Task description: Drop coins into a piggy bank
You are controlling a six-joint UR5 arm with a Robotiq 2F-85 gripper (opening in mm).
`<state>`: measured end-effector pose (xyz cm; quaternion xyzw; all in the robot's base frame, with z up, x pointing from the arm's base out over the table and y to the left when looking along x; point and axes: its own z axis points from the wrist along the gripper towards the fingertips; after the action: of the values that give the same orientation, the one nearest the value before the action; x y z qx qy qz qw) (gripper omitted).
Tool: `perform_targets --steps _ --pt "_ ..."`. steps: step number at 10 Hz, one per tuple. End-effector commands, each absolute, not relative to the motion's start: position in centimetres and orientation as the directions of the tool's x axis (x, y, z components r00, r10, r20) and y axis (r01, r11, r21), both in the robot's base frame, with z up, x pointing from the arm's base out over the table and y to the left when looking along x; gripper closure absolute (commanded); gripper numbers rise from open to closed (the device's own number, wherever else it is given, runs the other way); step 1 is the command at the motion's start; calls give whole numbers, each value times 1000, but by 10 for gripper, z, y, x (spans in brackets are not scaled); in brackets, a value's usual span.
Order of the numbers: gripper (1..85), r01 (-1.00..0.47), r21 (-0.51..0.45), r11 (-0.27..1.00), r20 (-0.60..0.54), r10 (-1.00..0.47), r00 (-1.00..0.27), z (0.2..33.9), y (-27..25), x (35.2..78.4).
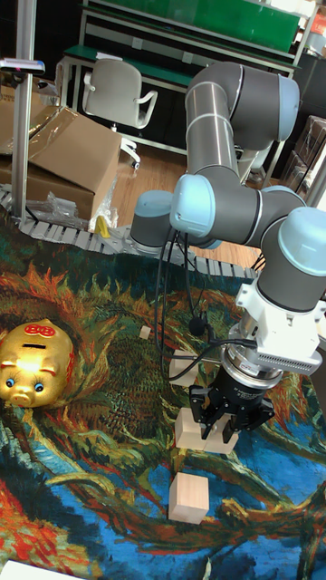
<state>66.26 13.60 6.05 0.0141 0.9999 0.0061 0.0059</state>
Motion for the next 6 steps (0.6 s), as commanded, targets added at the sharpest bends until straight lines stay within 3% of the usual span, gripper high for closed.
perform_targets --steps 1,6 --pt "490 25 20 999 -13 25 -1000 60 136 663" --pt "490 19 12 1000 -12 19 -1000 59 138 661"
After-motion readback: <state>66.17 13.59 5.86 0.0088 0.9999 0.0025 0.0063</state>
